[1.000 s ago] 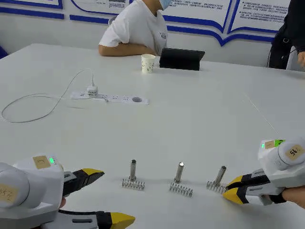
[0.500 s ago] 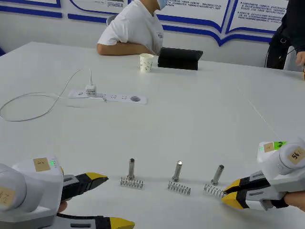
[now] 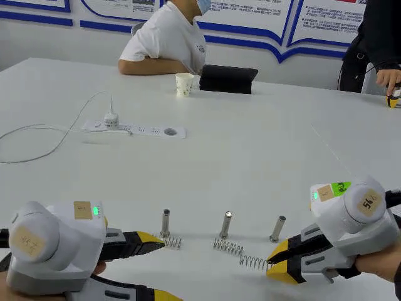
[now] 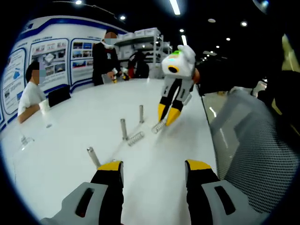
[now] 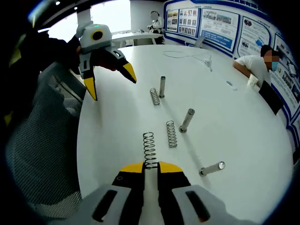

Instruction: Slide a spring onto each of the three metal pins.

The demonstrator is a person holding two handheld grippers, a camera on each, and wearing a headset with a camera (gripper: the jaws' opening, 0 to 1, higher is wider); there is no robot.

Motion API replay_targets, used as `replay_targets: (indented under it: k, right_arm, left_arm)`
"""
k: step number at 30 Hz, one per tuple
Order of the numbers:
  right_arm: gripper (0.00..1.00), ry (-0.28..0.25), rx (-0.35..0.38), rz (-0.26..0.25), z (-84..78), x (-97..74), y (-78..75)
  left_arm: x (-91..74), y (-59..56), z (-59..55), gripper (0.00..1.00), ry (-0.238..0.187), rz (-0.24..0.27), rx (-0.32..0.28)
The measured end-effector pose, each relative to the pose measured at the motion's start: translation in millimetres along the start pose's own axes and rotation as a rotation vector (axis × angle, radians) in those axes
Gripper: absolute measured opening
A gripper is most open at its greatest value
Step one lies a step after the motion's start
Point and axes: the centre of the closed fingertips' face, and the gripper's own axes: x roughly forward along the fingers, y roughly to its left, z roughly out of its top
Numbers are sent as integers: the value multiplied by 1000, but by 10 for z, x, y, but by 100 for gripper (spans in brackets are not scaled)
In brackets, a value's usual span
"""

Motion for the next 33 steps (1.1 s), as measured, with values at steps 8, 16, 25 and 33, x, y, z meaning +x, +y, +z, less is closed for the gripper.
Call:
replay_targets:
  k: [8, 16, 25, 33]
  right_arm:
    - [11, -7, -57, 42, 282, 49, 162]
    - [11, 0, -116, 83, 456, 104, 302]
    - [11, 41, -143, 113, 473, 135, 403]
    - [11, 49, -166, 125, 561, 107, 504]
  left_arm:
    - [171, -47, 59, 47, 13, -58, 41]
    - [286, -129, 91, 39, 16, -99, 79]
    - [342, -193, 81, 27, 22, -118, 113]
    - [369, -235, 90, 14, 25, -124, 155]
